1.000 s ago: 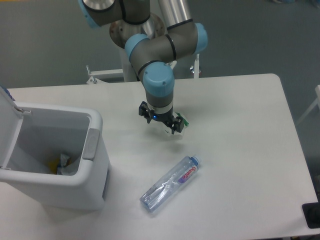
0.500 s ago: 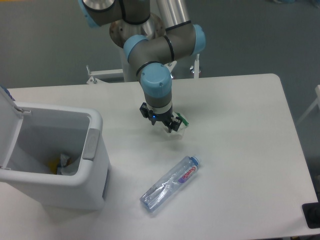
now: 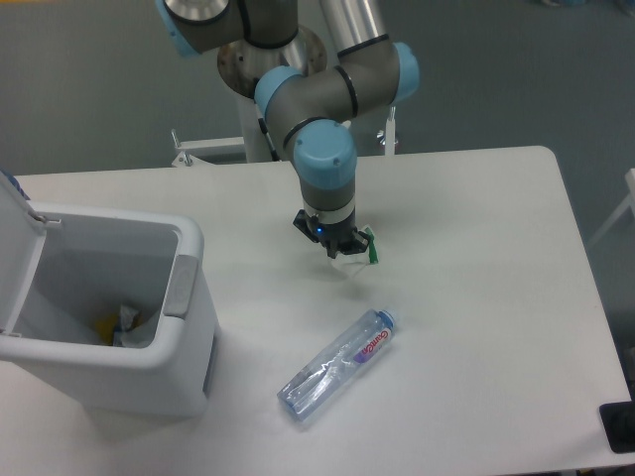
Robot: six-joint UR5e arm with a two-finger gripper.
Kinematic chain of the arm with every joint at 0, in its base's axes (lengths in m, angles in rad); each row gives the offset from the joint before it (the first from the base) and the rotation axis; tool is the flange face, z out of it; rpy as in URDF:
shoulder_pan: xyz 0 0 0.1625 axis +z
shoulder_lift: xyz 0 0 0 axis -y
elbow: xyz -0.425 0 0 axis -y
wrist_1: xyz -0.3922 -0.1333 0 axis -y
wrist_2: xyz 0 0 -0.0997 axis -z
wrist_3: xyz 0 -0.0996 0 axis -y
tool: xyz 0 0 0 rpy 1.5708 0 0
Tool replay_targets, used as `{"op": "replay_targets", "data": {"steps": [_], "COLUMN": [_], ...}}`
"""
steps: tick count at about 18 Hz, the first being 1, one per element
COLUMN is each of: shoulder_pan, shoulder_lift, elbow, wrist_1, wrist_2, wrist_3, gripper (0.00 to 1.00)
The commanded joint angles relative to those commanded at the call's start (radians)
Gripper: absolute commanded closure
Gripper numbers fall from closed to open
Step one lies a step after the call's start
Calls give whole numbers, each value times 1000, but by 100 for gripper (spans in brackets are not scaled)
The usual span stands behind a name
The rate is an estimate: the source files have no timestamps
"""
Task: Place the trash in the trash can
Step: 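Close the gripper on the crumpled white paper and lift it, then carry the paper over the white bin and open the gripper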
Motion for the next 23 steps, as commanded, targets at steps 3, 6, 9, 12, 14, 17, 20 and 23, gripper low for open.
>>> {"op": "replay_targets", "data": {"steps": [3, 6, 9, 12, 14, 17, 20, 23], "shoulder_pan": [34, 77, 113, 120, 114, 109, 103, 68], "shoulder_lift": [37, 90, 130, 132, 131, 120, 132, 157], "elbow": [37, 69, 107, 178, 238, 293, 313, 322], "wrist_1": [-8, -15, -20, -18, -18, -12, -9, -8], "wrist_2": [-110, -190, -331, -422, -506, -600, -644, -683], "wrist_3": [-9, -8, -11, -56, -133, -228, -310, -394], "gripper": [100, 100, 100, 100, 100, 100, 100, 100]}}
